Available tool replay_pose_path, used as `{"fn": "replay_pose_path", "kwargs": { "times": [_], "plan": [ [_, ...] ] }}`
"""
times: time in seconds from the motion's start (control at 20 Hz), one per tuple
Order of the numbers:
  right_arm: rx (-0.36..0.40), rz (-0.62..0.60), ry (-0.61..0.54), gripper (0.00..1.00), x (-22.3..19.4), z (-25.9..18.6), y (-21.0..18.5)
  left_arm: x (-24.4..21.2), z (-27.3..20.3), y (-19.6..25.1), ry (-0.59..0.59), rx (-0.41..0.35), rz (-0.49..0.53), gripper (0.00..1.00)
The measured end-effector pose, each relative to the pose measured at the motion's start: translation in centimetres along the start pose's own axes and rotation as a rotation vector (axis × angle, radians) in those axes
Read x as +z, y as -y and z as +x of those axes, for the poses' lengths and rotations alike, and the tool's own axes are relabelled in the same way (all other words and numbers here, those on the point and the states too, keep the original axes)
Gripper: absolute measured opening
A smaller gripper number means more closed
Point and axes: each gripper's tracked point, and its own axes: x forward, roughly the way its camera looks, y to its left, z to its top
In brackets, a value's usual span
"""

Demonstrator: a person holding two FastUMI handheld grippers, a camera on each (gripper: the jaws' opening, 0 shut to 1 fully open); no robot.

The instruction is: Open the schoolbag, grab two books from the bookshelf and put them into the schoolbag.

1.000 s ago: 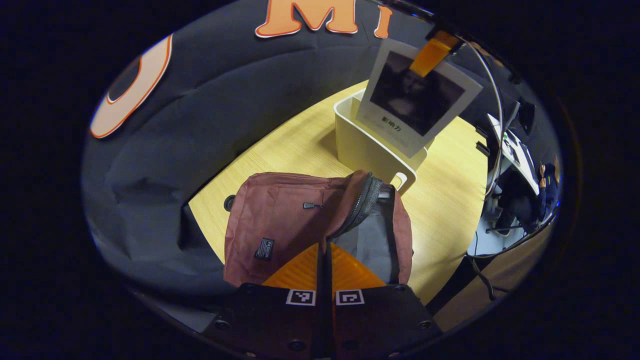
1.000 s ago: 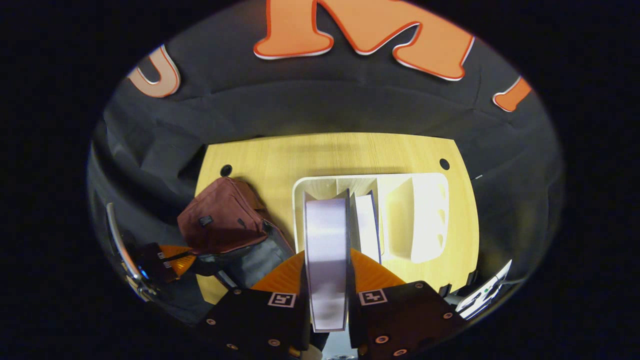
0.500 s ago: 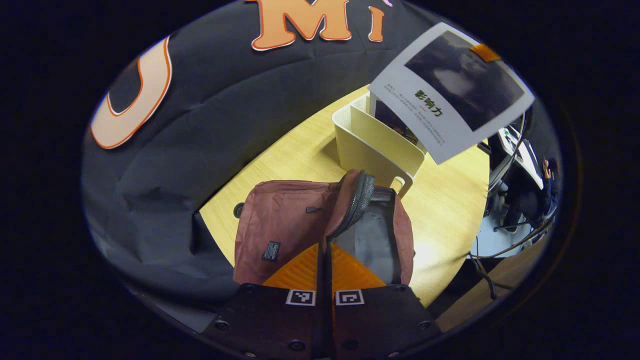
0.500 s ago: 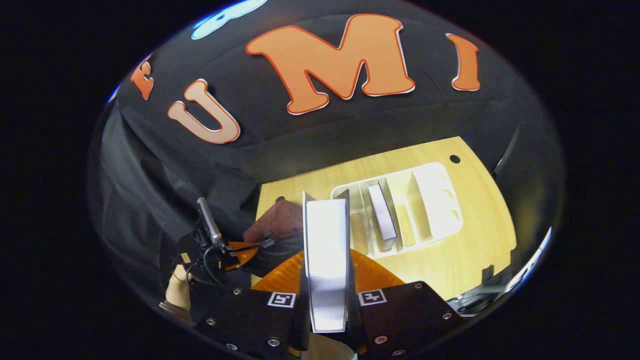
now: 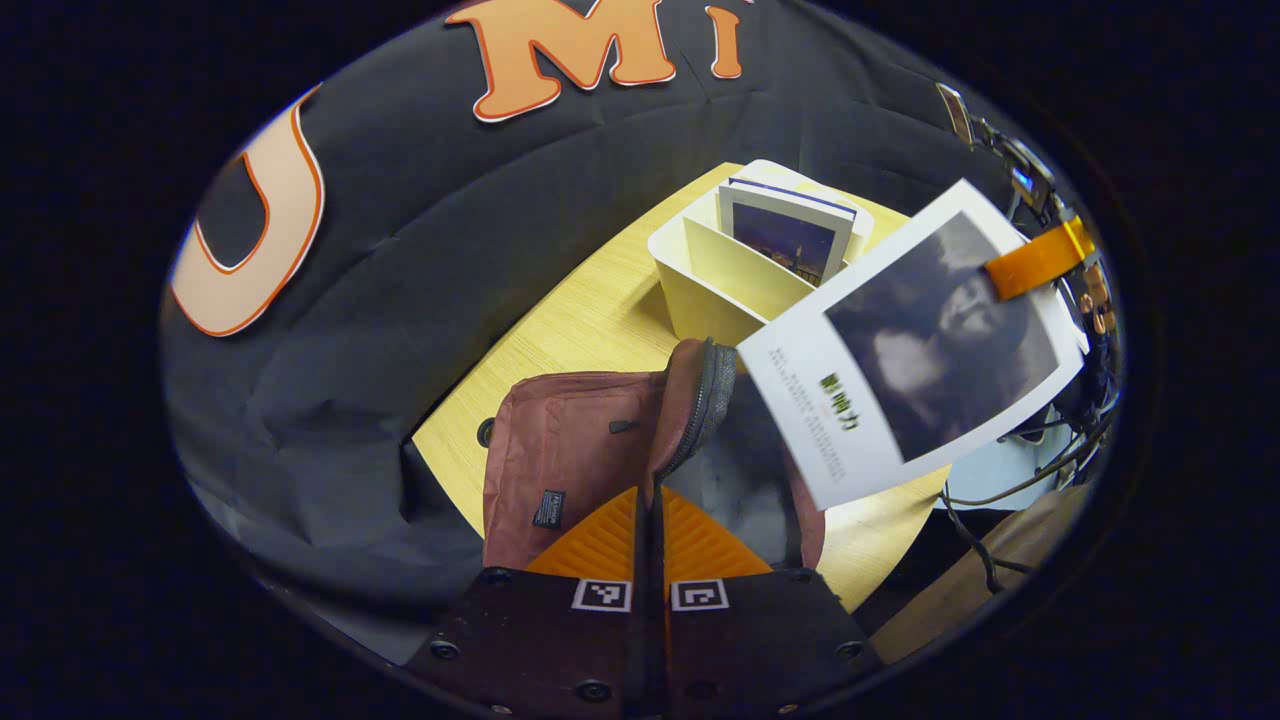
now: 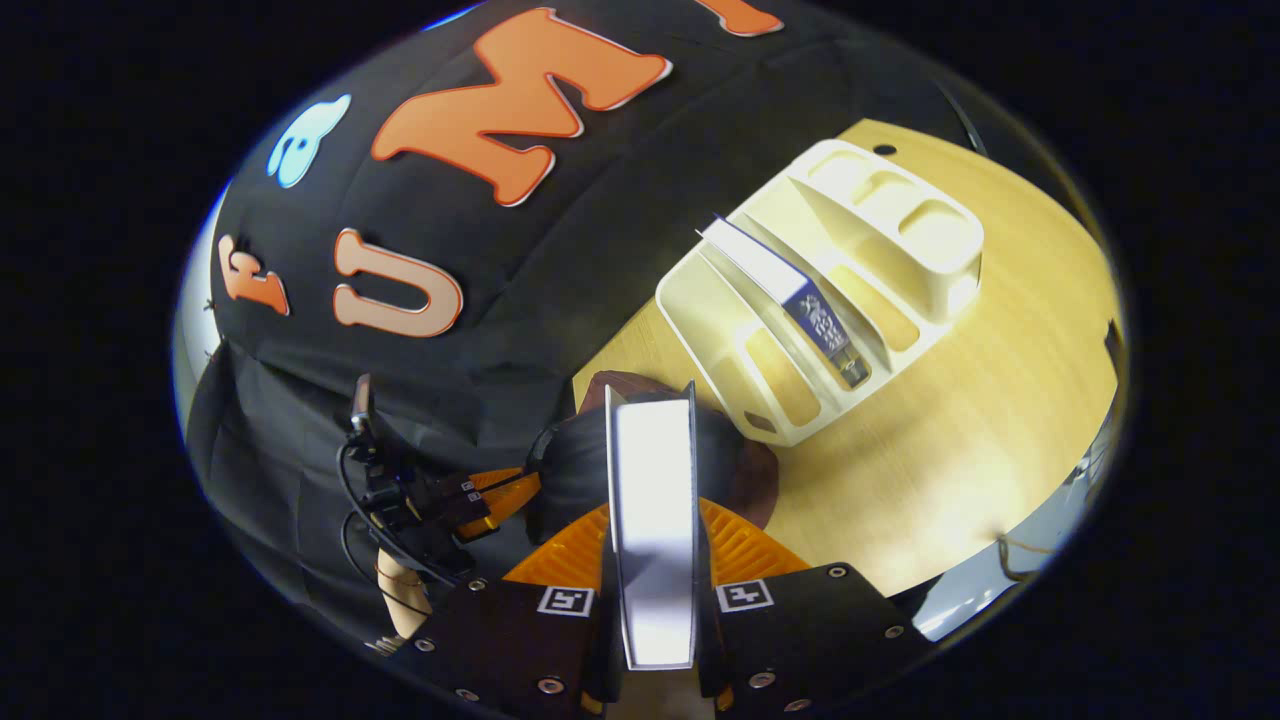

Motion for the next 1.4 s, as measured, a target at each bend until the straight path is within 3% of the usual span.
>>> {"fn": "replay_pose_path", "kwargs": {
  "times": [0.35, 0.75, 1.25, 1.4],
  "plan": [
    [0.043, 0.162, -0.005, 0.3, -3.9, 9.8, 2.1, 1.3, -0.6, 1.0, -0.003, 0.012, 0.024, 0.0],
    [0.002, 0.159, 0.032, 0.3, -5.2, 16.8, 0.2, 2.3, 0.1, 2.0, -0.019, 0.016, 0.044, 0.0],
    [-0.093, 0.128, -0.024, 0.3, -6.2, 21.2, -2.0, 3.5, -0.5, 2.2, -0.006, 0.032, 0.076, 0.0],
    [-0.16, 0.063, -0.043, 0.45, -6.5, 20.7, -1.0, 3.0, -0.2, 2.0, -0.022, 0.033, 0.064, 0.0]
  ]
}}
